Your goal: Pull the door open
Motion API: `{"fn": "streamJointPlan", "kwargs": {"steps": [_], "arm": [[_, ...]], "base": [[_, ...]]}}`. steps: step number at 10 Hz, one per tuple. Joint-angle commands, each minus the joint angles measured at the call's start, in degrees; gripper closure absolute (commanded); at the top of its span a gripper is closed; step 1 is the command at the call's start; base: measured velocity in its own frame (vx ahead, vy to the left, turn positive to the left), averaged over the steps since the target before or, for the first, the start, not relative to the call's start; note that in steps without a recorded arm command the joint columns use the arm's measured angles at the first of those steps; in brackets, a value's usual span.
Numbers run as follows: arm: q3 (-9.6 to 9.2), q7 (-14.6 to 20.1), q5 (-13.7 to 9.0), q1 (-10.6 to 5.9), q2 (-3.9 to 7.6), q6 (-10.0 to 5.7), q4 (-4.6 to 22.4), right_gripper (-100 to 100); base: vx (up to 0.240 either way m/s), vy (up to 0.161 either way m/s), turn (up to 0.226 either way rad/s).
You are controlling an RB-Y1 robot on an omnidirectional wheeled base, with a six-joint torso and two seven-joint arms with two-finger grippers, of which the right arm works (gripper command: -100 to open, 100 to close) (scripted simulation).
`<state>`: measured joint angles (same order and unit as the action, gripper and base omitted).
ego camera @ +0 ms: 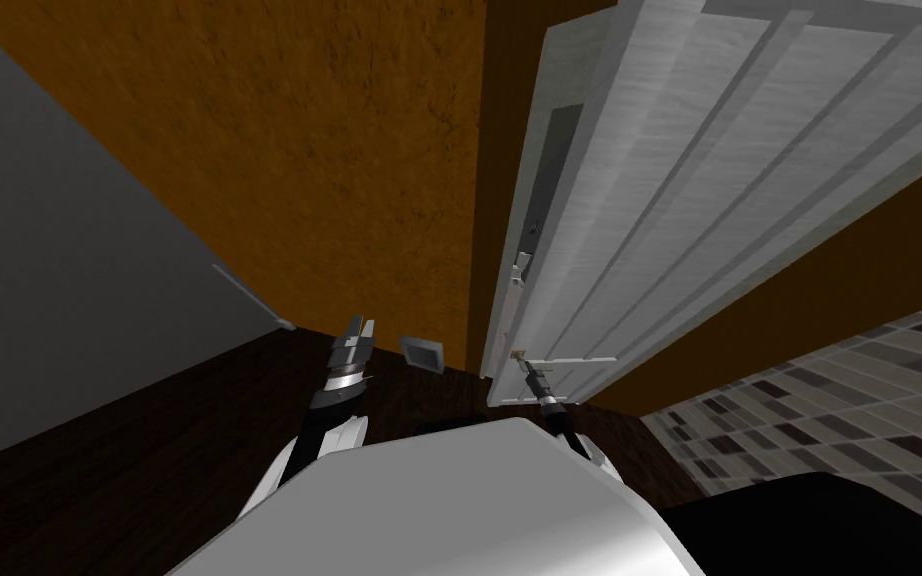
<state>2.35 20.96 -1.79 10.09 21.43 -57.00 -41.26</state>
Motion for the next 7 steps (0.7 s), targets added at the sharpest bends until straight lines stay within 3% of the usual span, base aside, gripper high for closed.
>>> {"fn": "streamJointPlan", "kwargs": {"steps": [1, 5, 7], "arm": [[-0.28, 0.68, 0.20, 0.88, 0.64, -1.67, 0.47, 100], [-0.88, 2.14, 0.63, 2.80, 2.01, -5.28, 1.50, 100], [-0.88, 2.14, 0.63, 2.80, 2.01, -5.28, 1.50, 100]], "base": [[-0.148, -0.024, 0.166], [-0.185, -0.076, 0.164], [-0.104, 0.002, 0.014]]}}
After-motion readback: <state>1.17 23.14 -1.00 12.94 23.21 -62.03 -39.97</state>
